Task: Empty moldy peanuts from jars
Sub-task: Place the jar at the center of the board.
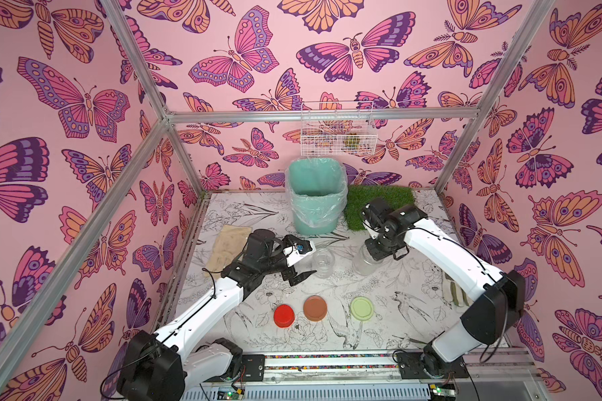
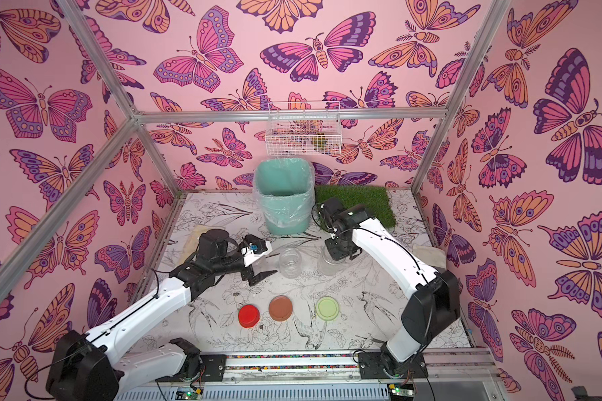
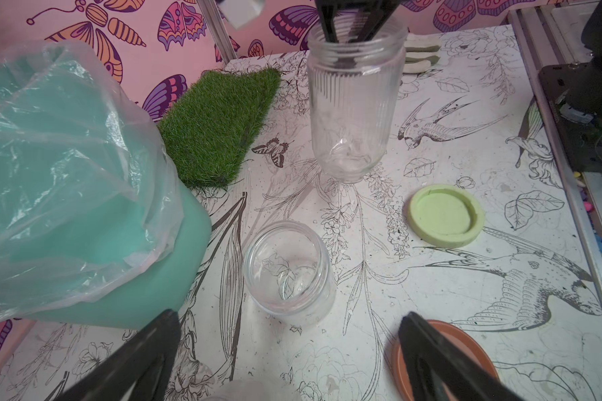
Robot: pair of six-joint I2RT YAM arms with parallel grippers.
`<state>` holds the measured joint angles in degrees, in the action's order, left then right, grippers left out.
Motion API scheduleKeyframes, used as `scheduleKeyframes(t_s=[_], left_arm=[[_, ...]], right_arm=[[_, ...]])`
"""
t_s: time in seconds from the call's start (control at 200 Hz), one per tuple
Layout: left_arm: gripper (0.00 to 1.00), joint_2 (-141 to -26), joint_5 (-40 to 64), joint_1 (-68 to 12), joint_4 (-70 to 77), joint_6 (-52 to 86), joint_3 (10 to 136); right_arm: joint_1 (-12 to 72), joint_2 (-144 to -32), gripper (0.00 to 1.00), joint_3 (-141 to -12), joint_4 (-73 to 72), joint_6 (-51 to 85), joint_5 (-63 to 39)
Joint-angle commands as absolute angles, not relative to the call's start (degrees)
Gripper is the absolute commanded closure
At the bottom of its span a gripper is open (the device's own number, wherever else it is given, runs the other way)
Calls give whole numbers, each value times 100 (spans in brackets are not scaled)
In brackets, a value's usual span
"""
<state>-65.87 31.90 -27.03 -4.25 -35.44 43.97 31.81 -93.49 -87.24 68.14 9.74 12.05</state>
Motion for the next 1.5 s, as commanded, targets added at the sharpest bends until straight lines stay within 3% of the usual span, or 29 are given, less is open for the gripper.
scheduleKeyframes(t_s=[0.0, 0.375, 0.781, 1.126, 1.492], left_arm=[[0, -6452, 3164, -2693, -313, -3567, 4253], [0, -6508, 3081, -2646, -321, -3682, 4212], [0, -6529, 3087, -2593, -315, -3622, 4262], [0, -6521, 3017, -2549, -316, -3419, 4341], [0, -6422, 2237, -2367, -81, -2598, 4792]], right_arm=[[3294, -9605, 100, -8838, 6777, 1328, 1622], [3316, -10168, 100, -8695, 6242, 1602, 1824], [3365, -10424, 87, -8598, 6089, 1663, 1752], [3364, -10223, 61, -8496, 6013, 1638, 1460], [3359, -9056, 20, -8408, 5816, 1709, 1462]])
